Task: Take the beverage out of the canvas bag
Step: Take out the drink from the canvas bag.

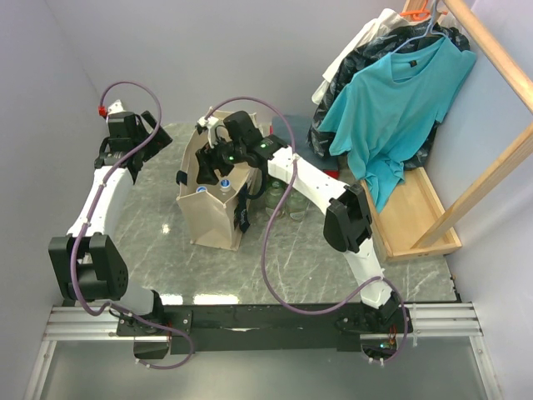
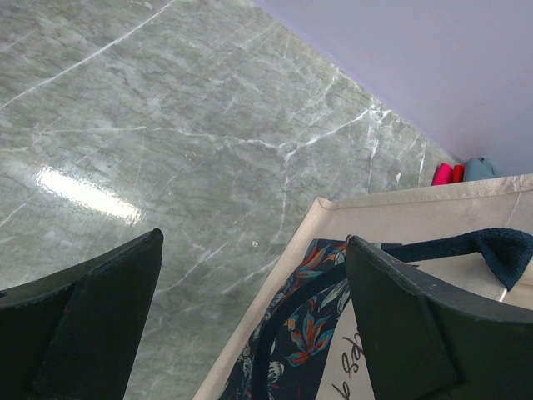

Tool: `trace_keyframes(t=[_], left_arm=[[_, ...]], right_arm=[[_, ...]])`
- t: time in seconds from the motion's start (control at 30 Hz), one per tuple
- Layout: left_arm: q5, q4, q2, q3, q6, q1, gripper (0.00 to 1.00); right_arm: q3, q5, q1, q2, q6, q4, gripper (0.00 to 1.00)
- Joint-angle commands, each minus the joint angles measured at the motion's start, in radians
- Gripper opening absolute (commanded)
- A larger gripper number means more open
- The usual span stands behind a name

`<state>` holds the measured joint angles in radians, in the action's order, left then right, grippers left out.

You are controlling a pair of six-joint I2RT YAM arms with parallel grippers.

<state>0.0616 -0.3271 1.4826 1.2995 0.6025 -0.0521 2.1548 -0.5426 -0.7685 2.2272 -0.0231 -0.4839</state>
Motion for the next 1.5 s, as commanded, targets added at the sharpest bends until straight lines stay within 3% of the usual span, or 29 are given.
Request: trace_keyframes(t=[0.0, 0.33, 0.4, 0.5, 0.53, 0.73, 1.2, 1.47], left_arm=[[0.009, 0.003, -0.044, -0.003, -0.015, -0.005, 0.96], [0.003, 0.003, -0.051, -0.006, -0.012, -0.005, 0.96], [0.001, 0.005, -0.051, -0.005, -0.013, -0.005, 0.96], [0.003, 0.005, -0.054, -0.006, -0.013, -0.006, 0.96], [0.003, 0.003, -0.054, -0.008, -0.012, -0.005, 0.96], [0.001, 0.006, -0.059, -0.012, -0.01, -0.005, 0.96], [-0.006, 0.013, -0.065, -0.017, -0.006, -0.005, 0.96], [-0.009, 0.013, -0.07, -0.017, -0.003, -0.005, 0.96]], right_arm=[[0.033, -0.014, -0.012, 0.026, 0.008, 0.019, 0.79], [0.057, 0.0, -0.02, 0.054, 0.0, -0.012, 0.84], [0.051, -0.005, -0.018, 0.052, 0.0, -0.002, 0.7], [0.042, -0.008, -0.018, 0.045, 0.0, 0.011, 0.4], [0.034, -0.002, -0.018, 0.04, 0.003, 0.019, 0.24], [-0.013, 0.018, -0.018, 0.003, 0.003, 0.056, 0.0], [-0.268, 0.214, -0.031, -0.222, -0.011, 0.324, 0.0], [-0.243, 0.239, -0.028, -0.232, -0.017, 0.354, 0.0]])
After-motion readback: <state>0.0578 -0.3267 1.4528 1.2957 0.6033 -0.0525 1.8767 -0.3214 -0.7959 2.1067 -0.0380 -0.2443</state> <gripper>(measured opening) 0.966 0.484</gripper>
